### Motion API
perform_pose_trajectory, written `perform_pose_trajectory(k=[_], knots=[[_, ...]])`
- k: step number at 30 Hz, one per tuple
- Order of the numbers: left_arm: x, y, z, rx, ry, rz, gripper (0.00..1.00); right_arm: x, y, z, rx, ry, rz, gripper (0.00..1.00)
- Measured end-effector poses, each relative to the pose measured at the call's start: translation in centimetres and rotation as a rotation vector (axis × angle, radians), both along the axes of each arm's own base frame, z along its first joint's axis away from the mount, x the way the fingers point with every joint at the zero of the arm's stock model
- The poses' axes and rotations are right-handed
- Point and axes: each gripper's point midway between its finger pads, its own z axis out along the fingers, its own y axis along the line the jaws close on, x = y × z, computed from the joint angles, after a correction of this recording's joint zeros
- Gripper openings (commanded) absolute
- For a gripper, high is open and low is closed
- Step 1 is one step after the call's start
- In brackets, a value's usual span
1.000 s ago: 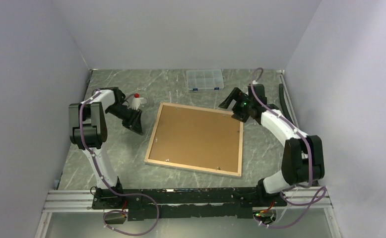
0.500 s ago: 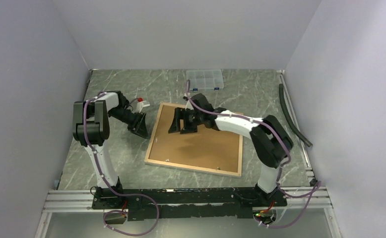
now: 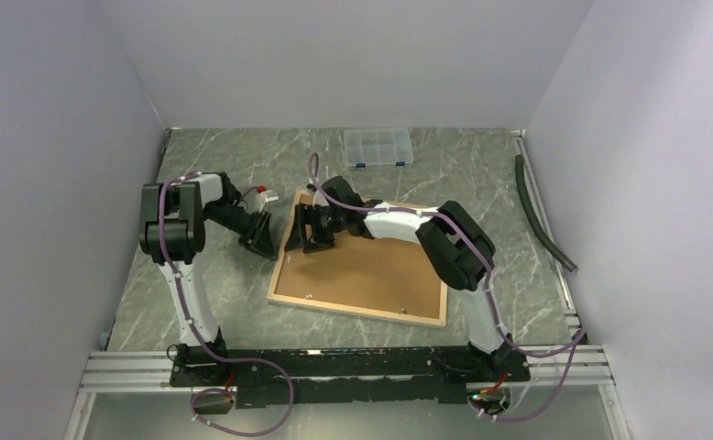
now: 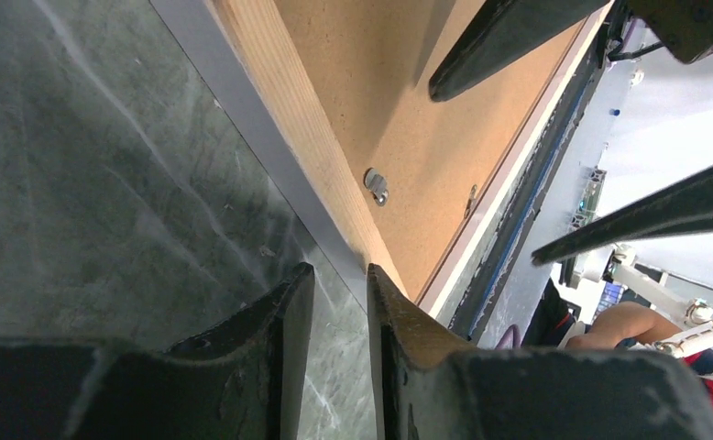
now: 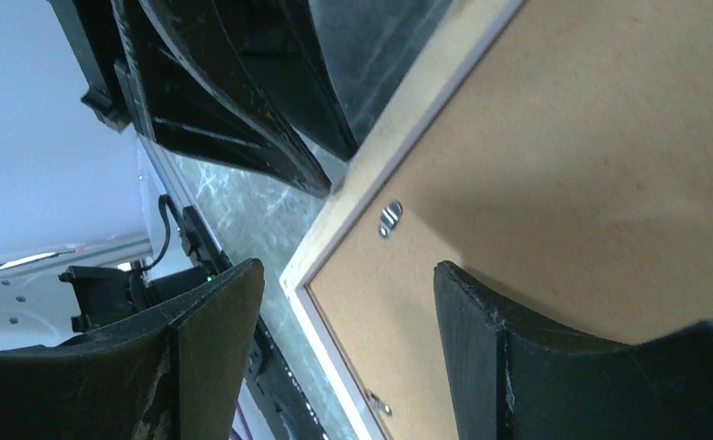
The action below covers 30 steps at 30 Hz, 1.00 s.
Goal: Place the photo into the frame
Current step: Install the photo frame at the center of the board.
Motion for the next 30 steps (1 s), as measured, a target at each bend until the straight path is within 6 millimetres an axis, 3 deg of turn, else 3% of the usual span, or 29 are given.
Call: perform_pose_trajectory(k=[9, 30], knots=[[-0.1, -0.2, -0.3, -0.008, 0.015, 0.001, 0.28, -0.7, 2.3, -1.0, 0.008, 0.01, 0.053, 0.71], [-0.3, -0.4, -0.4, -0.024, 0.022, 0.008, 0.27, -1.3, 3.4, -1.1, 0.025, 0.0, 0.08, 0.69]])
